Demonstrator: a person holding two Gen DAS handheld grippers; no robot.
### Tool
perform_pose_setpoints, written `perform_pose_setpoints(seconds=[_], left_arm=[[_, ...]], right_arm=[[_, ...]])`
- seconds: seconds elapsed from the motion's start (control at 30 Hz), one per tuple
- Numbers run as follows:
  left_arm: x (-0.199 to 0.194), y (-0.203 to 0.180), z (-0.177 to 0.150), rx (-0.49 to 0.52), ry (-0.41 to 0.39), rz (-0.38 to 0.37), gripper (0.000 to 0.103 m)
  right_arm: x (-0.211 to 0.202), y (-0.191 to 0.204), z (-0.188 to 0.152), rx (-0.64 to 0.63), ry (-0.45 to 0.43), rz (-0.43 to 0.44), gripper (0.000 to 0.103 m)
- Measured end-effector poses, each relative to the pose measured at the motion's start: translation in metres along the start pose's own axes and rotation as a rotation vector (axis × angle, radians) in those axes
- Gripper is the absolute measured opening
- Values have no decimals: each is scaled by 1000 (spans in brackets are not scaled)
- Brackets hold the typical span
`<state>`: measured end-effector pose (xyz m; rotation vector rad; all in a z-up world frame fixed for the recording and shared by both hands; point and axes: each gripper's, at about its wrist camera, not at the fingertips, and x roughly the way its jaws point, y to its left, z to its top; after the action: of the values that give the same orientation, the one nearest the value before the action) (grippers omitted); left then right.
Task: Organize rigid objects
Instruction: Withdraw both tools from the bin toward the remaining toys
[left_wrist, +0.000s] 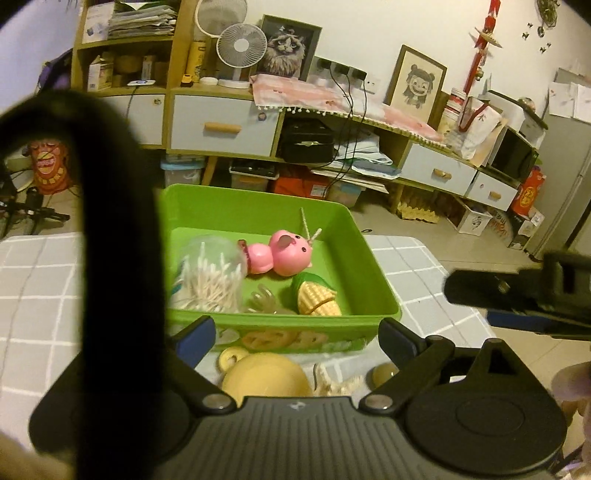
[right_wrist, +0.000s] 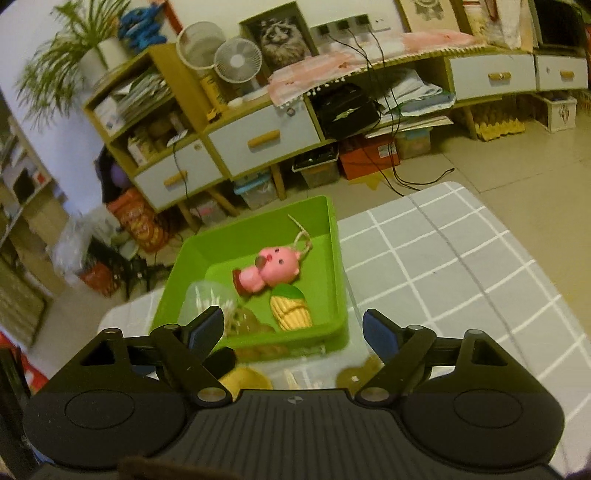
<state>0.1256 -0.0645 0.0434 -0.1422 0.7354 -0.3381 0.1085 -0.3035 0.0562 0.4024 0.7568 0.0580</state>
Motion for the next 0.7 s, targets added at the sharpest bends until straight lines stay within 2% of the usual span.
perform_pose_setpoints(seconds=[0.23,0.4,0.7], left_arm=[[-32,5,-2,1,10,35,71],[-50,12,-6,-4,33,53,71],[-71,32,-34,15,75,73,76]], right_arm=[[-30,-1,-5,-38,53,-5,85],[-45,-4,-11,-43,47,1,87],[-55,2,-43,-170,64,-49,90]])
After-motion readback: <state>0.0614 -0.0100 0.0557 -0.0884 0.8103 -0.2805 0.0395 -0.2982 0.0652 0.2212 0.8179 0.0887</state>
